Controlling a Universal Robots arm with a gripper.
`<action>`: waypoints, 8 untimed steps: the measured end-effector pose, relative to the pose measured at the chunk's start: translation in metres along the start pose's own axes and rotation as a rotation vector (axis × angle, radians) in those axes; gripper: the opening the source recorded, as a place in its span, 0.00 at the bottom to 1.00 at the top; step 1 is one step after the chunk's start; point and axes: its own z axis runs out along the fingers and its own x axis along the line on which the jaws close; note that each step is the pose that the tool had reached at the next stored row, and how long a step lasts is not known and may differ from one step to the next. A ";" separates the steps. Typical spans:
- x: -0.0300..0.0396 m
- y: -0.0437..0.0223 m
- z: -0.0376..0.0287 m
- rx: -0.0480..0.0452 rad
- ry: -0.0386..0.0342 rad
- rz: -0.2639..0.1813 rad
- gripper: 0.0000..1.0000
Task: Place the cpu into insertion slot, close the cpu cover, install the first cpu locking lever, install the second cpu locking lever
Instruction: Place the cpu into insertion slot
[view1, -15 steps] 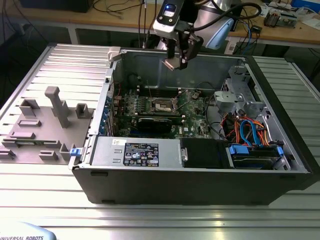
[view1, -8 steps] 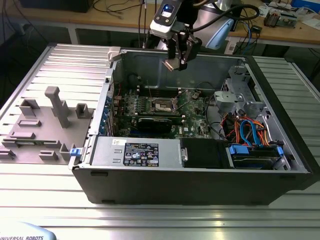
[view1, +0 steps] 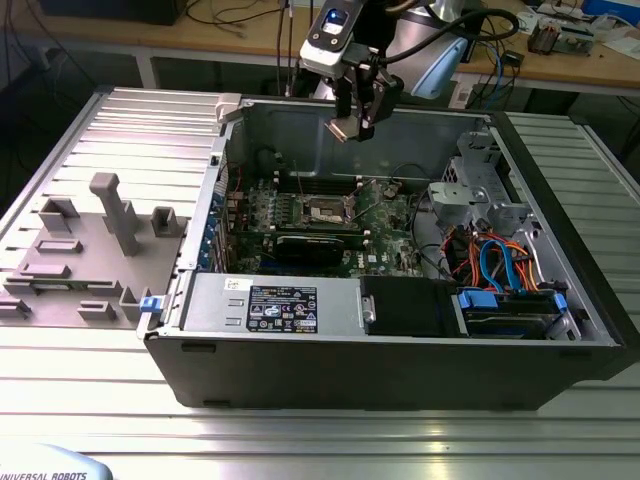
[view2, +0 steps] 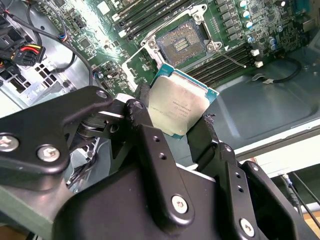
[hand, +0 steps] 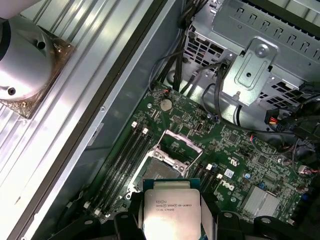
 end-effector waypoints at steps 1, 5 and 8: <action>0.0000 0.0000 0.0000 0.0000 0.0000 0.000 0.54; 0.0000 0.0000 0.0000 0.0000 0.0000 0.000 0.54; 0.0000 -0.0001 0.0006 -0.0002 -0.0040 0.036 0.54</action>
